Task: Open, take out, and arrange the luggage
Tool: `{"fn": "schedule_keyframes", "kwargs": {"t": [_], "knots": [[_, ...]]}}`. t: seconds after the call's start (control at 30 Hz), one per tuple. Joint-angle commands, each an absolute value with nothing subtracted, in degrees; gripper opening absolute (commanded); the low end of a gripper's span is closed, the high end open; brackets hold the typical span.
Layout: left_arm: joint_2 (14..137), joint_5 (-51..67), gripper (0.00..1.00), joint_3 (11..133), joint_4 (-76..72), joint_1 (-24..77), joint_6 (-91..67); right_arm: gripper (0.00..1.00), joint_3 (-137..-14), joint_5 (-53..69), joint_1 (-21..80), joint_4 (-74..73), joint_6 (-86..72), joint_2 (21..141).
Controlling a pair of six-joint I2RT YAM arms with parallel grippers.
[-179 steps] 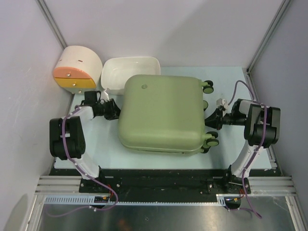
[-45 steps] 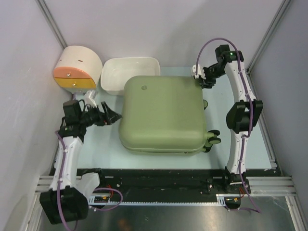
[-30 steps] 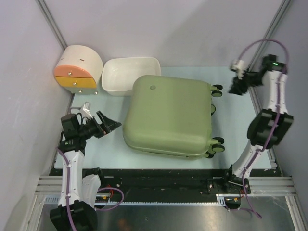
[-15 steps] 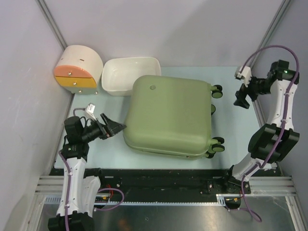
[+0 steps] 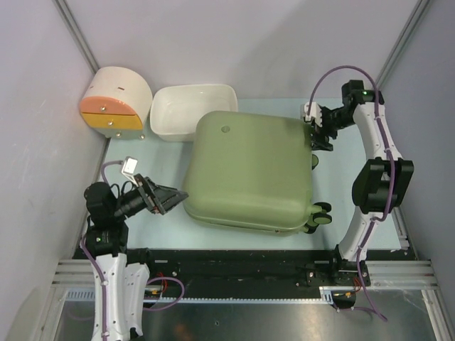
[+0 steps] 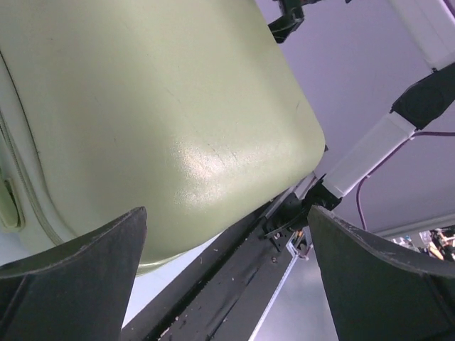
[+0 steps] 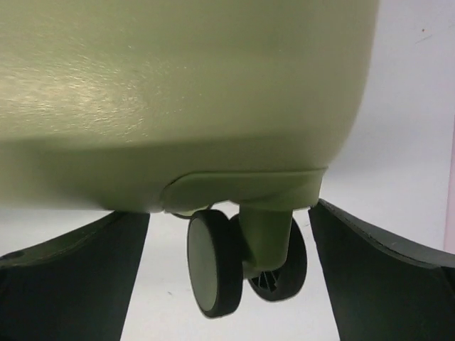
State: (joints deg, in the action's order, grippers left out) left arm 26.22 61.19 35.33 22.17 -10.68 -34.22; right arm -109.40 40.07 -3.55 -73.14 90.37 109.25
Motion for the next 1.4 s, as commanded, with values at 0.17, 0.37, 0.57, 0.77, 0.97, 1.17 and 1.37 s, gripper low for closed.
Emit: {"fn": "schedule_keyframes", "kwargs": {"t": [0.17, 0.37, 0.57, 0.77, 0.97, 1.17, 1.37], "knots": [[24.8, 64.3, 1.0, 30.1, 23.7, -11.0, -35.7, 0.81, -113.6, 34.5, -0.2, -71.6, 97.1, 114.7], [23.7, 62.1, 0.97, 27.5, 25.8, -11.3, -35.1, 0.0, -113.1, 32.9, -2.1, -76.5, 95.3, 114.8], [24.2, 60.7, 0.97, 25.7, 26.0, -12.7, -35.5, 0.0, -104.7, 31.0, -10.6, -75.1, 90.6, 107.5], [24.6, 60.6, 0.97, 24.1, 26.1, -12.7, -35.6, 0.0, -100.3, 31.4, -22.7, -75.4, 85.9, 104.1], [27.0, 57.7, 0.95, 24.1, 25.9, -11.1, -35.6, 0.0, -97.6, 30.6, -31.5, -73.8, 81.2, 102.0], [34.9, 50.1, 0.9, 24.4, 16.4, 1.7, -39.3, 0.02, -96.3, 29.1, -31.7, -77.2, 77.2, 101.5], [54.8, 42.9, 0.89, 33.2, -8.4, 18.6, -46.1, 0.99, -95.2, 29.7, -30.3, -84.3, 81.3, 97.7]]}}
